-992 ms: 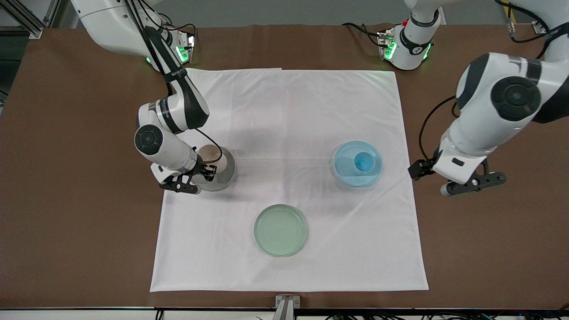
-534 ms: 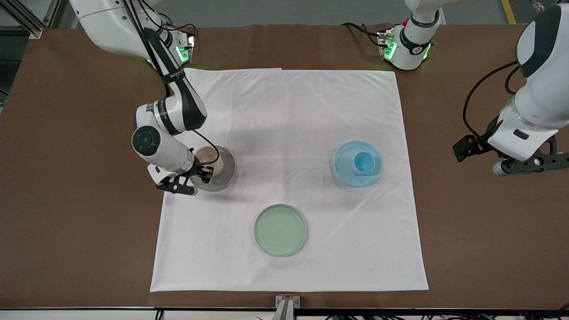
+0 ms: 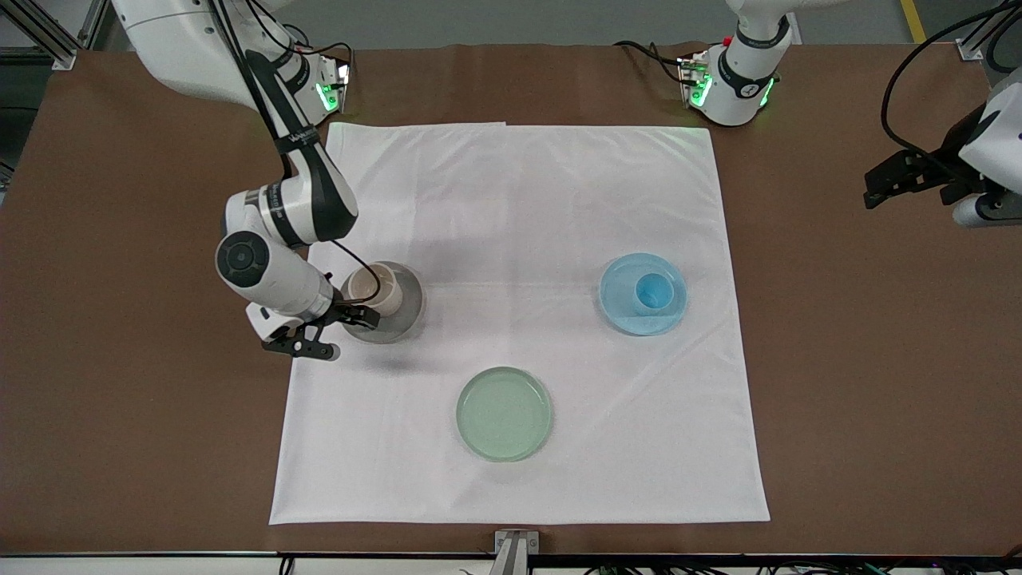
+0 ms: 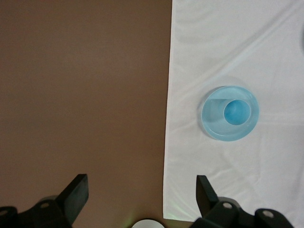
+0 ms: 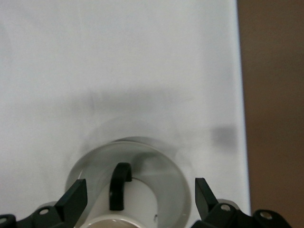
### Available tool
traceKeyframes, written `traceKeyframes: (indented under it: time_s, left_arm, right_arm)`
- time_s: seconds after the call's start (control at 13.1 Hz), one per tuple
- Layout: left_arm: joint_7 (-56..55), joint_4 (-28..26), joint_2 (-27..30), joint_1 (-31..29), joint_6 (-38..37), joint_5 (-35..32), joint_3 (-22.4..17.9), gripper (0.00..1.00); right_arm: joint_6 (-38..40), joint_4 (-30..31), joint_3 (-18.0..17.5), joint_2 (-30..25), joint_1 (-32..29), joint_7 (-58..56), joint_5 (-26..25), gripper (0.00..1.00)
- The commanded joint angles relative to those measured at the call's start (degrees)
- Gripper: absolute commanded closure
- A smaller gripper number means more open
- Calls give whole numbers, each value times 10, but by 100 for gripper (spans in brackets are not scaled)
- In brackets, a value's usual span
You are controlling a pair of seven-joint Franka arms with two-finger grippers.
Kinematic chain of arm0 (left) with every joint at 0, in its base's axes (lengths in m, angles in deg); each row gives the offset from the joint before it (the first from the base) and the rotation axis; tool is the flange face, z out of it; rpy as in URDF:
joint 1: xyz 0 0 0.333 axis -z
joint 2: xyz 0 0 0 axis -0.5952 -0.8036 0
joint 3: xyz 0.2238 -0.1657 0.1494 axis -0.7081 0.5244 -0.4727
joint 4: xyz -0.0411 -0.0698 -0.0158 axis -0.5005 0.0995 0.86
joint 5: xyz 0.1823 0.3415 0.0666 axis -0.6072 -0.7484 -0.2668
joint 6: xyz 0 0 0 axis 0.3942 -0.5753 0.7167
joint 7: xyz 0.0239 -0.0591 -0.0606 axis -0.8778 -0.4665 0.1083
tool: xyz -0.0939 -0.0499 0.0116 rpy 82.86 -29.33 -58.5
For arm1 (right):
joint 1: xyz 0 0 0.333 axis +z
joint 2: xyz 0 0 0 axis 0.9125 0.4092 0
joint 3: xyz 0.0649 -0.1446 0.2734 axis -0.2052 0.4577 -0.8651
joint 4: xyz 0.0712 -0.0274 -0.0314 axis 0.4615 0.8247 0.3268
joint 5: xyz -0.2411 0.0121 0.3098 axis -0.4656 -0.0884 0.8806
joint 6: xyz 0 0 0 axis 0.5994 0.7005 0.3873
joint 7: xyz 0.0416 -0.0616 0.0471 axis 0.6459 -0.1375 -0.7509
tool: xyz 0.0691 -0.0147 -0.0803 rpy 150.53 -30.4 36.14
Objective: Place blue cup in blue plate and white mug in gray plate
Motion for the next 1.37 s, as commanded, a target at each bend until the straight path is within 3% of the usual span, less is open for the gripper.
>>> traceKeyframes:
  time_s: [0.0,0.53,0.84,1.3]
  left_arm:
    - [27,-32,36,10,-4,15,-16,0]
    - [29,-49,61,22,-4,25,-34,0]
    - [26,-57,66,32,-5,25,-36,0]
    - [17,-74,79,37,-4,26,-31,0]
  right_arm:
    - [106,-56,-8,-12,-75,-97,-12,0]
    - [373,-263,-6,-21,-195,-193,-46,0]
    - [429,-340,-8,-19,-226,-193,-44,0]
    - [452,-353,-11,-32,-219,-187,-46,0]
